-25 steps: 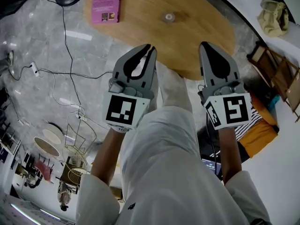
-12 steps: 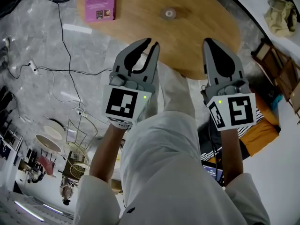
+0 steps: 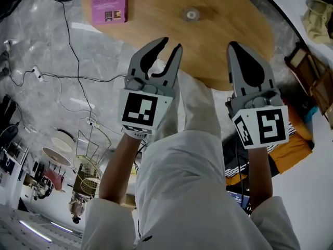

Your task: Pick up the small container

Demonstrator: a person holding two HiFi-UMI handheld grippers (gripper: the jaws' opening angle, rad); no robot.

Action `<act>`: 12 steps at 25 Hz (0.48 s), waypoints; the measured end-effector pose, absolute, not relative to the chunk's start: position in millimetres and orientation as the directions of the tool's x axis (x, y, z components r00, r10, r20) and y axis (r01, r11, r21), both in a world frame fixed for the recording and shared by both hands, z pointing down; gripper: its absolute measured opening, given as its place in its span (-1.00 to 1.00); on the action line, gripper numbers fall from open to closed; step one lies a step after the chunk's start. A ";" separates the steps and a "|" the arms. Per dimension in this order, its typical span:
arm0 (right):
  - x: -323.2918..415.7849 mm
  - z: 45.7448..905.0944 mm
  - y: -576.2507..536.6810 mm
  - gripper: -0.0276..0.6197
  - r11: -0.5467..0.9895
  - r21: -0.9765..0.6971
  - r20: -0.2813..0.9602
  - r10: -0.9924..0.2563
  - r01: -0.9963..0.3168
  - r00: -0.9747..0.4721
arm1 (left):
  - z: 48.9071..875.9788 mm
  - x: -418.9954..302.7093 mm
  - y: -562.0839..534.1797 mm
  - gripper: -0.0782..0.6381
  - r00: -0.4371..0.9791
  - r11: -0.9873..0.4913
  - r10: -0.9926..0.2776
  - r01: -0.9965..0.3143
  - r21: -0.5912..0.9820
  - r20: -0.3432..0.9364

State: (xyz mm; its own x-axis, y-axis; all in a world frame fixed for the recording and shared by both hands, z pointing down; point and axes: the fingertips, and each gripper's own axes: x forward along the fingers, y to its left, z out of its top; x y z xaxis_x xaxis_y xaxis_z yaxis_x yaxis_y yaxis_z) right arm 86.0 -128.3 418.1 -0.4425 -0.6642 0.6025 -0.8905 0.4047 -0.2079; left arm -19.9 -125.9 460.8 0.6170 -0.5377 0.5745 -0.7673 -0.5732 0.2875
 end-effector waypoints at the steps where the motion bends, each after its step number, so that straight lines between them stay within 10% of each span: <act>1: 86.4 420.3 -129.9 -0.90 0.403 -0.209 0.603 -0.664 -0.891 -0.442 | 465.3 -18.6 -126.5 -0.45 0.619 -0.578 -0.531 -0.764 0.287 0.579; 12: 93.0 449.6 -140.4 -0.90 0.387 -0.225 0.619 -0.652 -0.894 -0.438 | 517.7 -1.5 -131.3 -0.11 0.627 -0.635 -0.494 -0.733 0.242 0.603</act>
